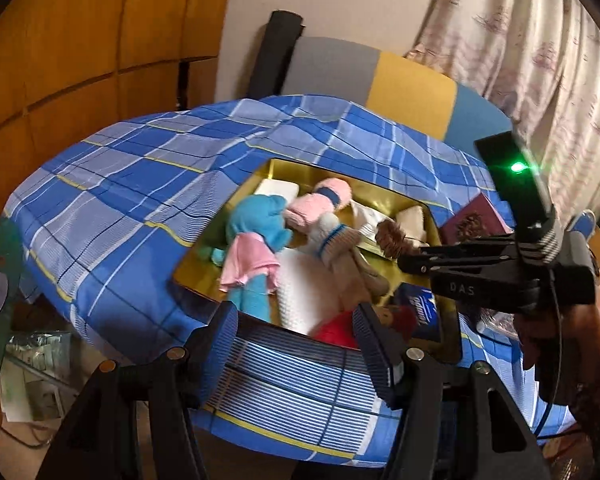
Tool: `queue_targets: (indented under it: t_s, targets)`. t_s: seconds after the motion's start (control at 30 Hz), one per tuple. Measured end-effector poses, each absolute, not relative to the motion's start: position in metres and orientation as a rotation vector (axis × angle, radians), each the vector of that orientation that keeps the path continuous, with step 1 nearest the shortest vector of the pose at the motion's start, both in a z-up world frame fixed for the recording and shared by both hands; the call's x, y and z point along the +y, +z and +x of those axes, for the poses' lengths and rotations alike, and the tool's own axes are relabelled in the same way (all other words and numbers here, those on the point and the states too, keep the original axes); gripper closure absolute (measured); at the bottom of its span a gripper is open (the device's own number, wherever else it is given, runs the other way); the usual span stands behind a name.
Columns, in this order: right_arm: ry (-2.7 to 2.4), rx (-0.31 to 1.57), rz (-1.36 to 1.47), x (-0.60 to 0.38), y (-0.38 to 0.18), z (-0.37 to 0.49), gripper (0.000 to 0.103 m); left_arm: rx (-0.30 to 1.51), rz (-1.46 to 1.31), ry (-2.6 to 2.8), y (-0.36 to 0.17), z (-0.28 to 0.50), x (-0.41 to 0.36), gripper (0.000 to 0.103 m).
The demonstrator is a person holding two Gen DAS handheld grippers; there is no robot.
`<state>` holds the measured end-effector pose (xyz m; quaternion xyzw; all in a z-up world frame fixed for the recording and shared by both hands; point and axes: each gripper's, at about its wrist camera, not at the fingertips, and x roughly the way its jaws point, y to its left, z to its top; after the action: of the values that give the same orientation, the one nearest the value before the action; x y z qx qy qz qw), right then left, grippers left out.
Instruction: Organize soft objects
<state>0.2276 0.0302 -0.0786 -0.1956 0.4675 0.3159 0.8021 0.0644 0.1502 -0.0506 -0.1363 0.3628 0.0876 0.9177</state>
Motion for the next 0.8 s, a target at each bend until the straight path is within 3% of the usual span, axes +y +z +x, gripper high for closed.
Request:
queue_targets:
  t_s: [0.03,0.1,0.47,0.8]
  targets:
    - [0.685,1.025,-0.422,0.033,-0.082,0.232,0.078,0.748,-0.282,0.181,-0.051,0.065,0.151,0.042]
    - [0.706,1.076,-0.409,0.038,-0.089,0.239,0.064,0.742,-0.286,0.177,-0.05,0.064,0.152,0.042]
    - [0.539,0.925,-0.21,0.003,-0.063,0.21,0.044,0.737,-0.238,0.21,-0.048,0.065,0.139,0.042]
    - [0.48,0.902,-0.143,-0.014,-0.055,0.168,0.036,0.736,-0.221,0.264,-0.041,0.06,0.137,0.042]
